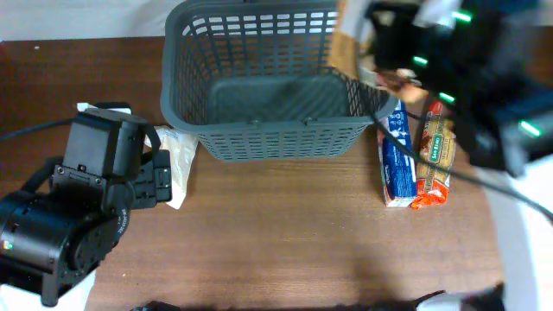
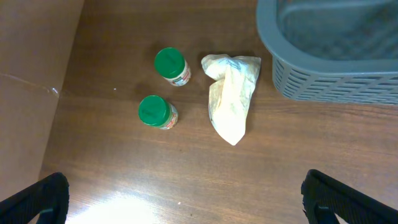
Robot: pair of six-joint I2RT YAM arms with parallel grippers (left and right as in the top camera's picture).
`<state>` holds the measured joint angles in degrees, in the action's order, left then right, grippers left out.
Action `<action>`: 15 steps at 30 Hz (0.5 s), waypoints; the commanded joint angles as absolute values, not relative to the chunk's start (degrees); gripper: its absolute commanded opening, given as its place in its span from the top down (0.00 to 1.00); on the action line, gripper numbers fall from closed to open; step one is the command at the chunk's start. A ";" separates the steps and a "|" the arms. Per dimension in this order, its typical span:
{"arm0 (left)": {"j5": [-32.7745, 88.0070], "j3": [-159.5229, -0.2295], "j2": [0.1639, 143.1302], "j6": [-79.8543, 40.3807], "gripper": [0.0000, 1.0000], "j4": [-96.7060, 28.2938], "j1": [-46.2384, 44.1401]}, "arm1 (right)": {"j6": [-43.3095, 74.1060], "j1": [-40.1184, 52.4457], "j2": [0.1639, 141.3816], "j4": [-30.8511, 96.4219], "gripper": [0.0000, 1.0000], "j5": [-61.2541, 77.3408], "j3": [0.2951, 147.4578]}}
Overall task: Pack container
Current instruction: 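Grasp the paper snack bag with the right gripper and drop it in the basket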
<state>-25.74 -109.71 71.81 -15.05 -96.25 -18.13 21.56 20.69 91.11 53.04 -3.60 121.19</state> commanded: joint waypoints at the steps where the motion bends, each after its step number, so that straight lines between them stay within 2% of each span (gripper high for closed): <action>1: -25.76 -109.56 71.94 -15.18 0.01 -96.14 -17.78 | 29.78 23.38 98.74 51.13 0.96 -9.76 121.67; 7: -25.76 -109.56 71.94 -15.18 0.01 -96.14 -17.78 | 36.91 23.77 108.38 56.58 0.96 -14.44 121.67; 15: -25.76 -109.56 71.94 -15.18 0.01 -96.14 -17.78 | 36.71 23.62 116.90 60.58 0.96 -17.15 121.40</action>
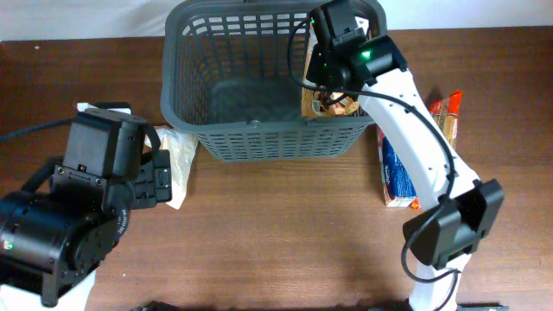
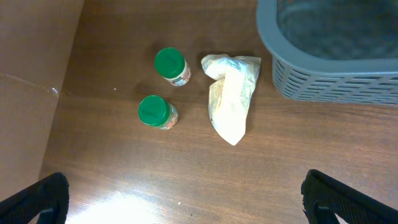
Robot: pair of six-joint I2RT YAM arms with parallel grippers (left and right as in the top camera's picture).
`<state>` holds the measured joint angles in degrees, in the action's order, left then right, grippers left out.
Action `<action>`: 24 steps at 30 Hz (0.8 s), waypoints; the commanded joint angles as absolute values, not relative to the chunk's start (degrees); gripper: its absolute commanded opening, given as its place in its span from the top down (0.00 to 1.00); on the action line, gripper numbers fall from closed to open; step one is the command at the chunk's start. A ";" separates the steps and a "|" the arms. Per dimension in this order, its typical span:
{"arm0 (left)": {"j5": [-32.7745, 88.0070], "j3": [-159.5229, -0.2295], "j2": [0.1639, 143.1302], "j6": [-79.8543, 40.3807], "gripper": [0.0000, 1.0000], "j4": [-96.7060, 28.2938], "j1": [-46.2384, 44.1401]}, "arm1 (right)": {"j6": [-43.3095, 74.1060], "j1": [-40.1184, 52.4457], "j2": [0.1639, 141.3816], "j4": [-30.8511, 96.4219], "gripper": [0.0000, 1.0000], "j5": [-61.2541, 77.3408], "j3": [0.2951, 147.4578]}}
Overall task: Pack container
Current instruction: 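Grasp the paper snack bag with the right gripper and drop it in the basket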
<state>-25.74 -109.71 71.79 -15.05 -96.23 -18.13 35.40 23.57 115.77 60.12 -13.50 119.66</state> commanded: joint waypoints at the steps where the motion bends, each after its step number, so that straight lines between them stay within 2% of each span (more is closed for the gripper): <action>1: -25.76 -109.56 71.94 -15.18 0.01 -96.14 -17.78 | 36.71 23.62 117.89 61.10 0.96 -17.12 121.40; 5: -25.76 -109.56 71.94 -15.18 0.01 -96.14 -17.78 | 36.16 23.62 120.84 61.93 0.96 -15.46 121.40; 6: -25.74 -109.56 71.94 -15.18 0.01 -96.14 -17.78 | 35.97 23.62 121.19 61.91 0.93 -15.20 121.40; 7: -25.76 -109.56 71.94 -15.18 0.01 -96.14 -17.78 | 35.14 23.62 121.23 61.80 0.82 -14.76 121.40; 8: -25.76 -109.56 71.94 -15.18 0.01 -96.14 -17.78 | 32.95 23.62 121.21 61.49 0.60 -14.61 121.45; 11: -25.76 -109.56 71.94 -15.18 0.01 -96.14 -17.78 | 28.53 23.49 119.92 61.63 0.24 -14.61 122.58; 13: -25.76 -109.56 71.94 -15.18 0.01 -96.14 -17.78 | 25.89 23.44 118.24 62.04 0.12 -14.66 124.31; 15: -25.76 -109.56 71.94 -15.18 0.01 -96.14 -17.78 | 23.40 23.22 115.94 62.72 0.05 -14.90 127.63; 19: -25.76 -109.56 71.94 -15.18 0.01 -96.14 -17.78 | 19.68 22.06 111.13 65.56 0.00 -17.76 136.75; 24: -25.76 -109.56 71.94 -15.18 0.01 -96.14 -17.78 | 19.49 14.09 105.62 71.33 0.01 -22.68 147.46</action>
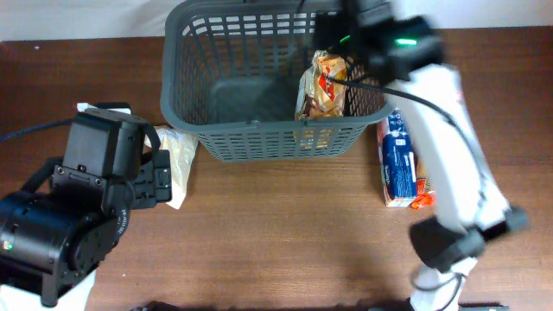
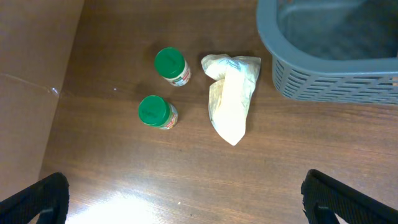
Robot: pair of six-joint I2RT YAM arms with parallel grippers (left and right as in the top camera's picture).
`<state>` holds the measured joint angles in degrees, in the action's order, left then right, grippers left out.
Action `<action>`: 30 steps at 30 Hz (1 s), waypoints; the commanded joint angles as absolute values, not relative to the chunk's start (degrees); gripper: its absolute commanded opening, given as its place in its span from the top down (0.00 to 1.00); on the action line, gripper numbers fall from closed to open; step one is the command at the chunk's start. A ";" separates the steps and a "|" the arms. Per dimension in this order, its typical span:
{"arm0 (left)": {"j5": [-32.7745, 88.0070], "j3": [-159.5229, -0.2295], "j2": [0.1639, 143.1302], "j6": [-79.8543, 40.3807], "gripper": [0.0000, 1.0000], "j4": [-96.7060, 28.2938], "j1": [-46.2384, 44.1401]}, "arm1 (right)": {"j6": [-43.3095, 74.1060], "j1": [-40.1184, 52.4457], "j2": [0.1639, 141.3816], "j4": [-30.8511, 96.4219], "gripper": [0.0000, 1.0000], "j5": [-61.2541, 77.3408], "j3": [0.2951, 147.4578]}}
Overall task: Pack container
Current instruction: 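Grasp the paper snack bag with the right gripper and drop it in the basket, then grasp the San Remo spaghetti pack with the right gripper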
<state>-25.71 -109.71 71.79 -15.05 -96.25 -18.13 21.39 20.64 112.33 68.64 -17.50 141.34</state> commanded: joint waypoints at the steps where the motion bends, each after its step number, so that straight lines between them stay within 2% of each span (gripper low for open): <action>1: -25.76 -109.56 71.94 -15.18 0.01 -96.14 -17.78 | 19.49 11.44 104.90 72.47 0.01 -22.50 148.46; 4: -25.76 -109.56 71.94 -15.18 0.01 -96.14 -17.78 | 19.51 1.91 103.81 76.49 0.01 -19.99 149.01; 10: -25.76 -109.56 71.94 -15.18 0.01 -96.14 -17.78 | 19.49 -17.06 110.28 88.51 0.00 -3.05 143.46; 16: -25.76 -109.56 71.94 -15.18 0.01 -96.14 -17.78 | 12.99 -19.33 117.67 87.33 0.02 3.07 127.72; 30: -25.76 -109.56 71.94 -15.18 0.01 -96.14 -17.78 | 11.99 -19.09 120.36 66.04 0.03 2.96 97.89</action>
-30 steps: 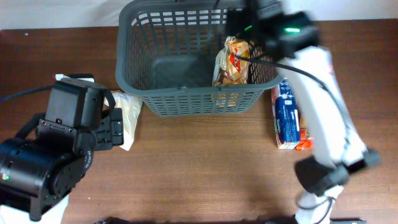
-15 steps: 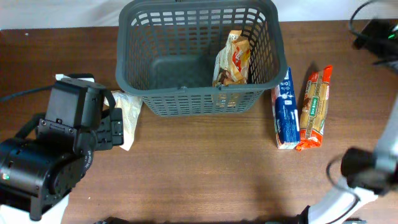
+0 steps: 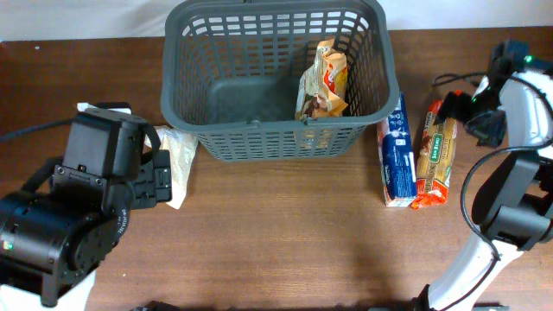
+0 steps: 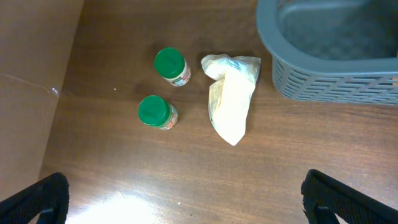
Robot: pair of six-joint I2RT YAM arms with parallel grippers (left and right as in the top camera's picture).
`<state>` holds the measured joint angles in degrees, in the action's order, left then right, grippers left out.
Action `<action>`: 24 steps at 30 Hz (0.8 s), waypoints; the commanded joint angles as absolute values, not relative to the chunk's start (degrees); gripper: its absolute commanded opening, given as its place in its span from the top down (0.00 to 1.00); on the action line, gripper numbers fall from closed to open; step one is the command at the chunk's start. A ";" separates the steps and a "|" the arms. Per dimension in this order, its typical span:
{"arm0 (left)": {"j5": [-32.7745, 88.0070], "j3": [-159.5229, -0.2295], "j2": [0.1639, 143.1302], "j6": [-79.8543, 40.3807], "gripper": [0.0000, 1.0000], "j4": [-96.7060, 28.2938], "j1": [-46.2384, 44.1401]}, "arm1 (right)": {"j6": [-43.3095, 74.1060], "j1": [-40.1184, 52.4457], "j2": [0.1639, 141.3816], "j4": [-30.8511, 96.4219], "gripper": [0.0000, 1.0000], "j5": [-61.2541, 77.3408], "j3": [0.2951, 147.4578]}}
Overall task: Pack container
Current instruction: 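Grasp the San Remo spaghetti pack with the right gripper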
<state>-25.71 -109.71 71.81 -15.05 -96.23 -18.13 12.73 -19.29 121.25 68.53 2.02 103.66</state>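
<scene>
The grey basket (image 3: pixel 259 138) stands at the back middle of the table, and its corner (image 4: pixel 323 68) shows in the left wrist view. An orange snack bag (image 3: pixel 325 82) stands inside it against the right wall. A blue packet (image 3: pixel 397 155) and an orange pasta packet (image 3: pixel 436 155) lie right of the basket. A white bag (image 4: pixel 231 102) and two green-lidded jars (image 4: pixel 169 65) (image 4: pixel 155 112) lie to its left. My left gripper (image 4: pixel 186 202) hangs open over bare table, below these. My right gripper (image 3: pixel 478 117) is at the pasta packet's far end, its jaws unclear.
The right arm's white links (image 3: pixel 527 104) run down the table's right edge. The bulky left arm (image 3: pixel 82 207) covers the front left corner. A pale surface (image 4: pixel 31 74) borders the table on the left.
My right gripper has gone from above the basket's right side to the far right, by the pasta packet. The snack bag stays in the basket. The left arm has not moved.
My right arm was a blur over the basket's right rim with the snack bag. Then it was low inside the basket with the bag. Then it was above the rim, the bag standing inside. Now it is away at the right.
</scene>
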 commanded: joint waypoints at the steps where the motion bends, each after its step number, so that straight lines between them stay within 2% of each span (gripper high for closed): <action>1: -25.74 -109.56 71.94 -15.18 0.01 -96.14 -17.78 | 11.99 -19.09 120.36 65.01 0.03 3.46 96.25; 7: -25.76 -109.56 71.94 -15.18 0.01 -96.14 -17.78 | 12.03 -19.09 120.36 58.41 0.04 6.02 86.67; 8: -25.76 -109.56 71.94 -15.18 0.01 -96.14 -17.78 | 12.03 -19.09 120.36 57.67 0.05 6.02 85.56; 9: -25.76 -109.56 71.94 -15.18 0.01 -96.14 -17.78 | 12.03 -19.09 120.36 56.90 0.11 6.00 84.38; 10: -25.76 -109.56 71.94 -15.18 0.01 -96.14 -17.78 | 12.03 -19.09 120.36 56.25 0.52 6.00 83.13; 11: -25.76 -109.56 71.94 -15.18 0.01 -96.14 -17.78 | 12.05 -19.09 120.36 56.03 0.75 6.00 82.81; 12: -25.76 -109.56 71.94 -15.18 0.01 -96.14 -17.78 | 12.05 -19.09 120.33 56.05 0.93 6.00 82.85; 13: -25.76 -109.56 71.94 -15.18 0.01 -96.14 -17.78 | 12.32 -19.09 120.29 56.07 0.96 5.98 82.96; 18: -25.76 -109.56 71.94 -15.18 0.01 -96.14 -17.78 | 12.67 -19.20 118.50 58.81 0.96 5.78 87.07; 24: -25.76 -109.56 71.94 -15.18 0.01 -96.14 -17.78 | 12.67 -18.13 111.57 68.51 0.96 5.80 103.81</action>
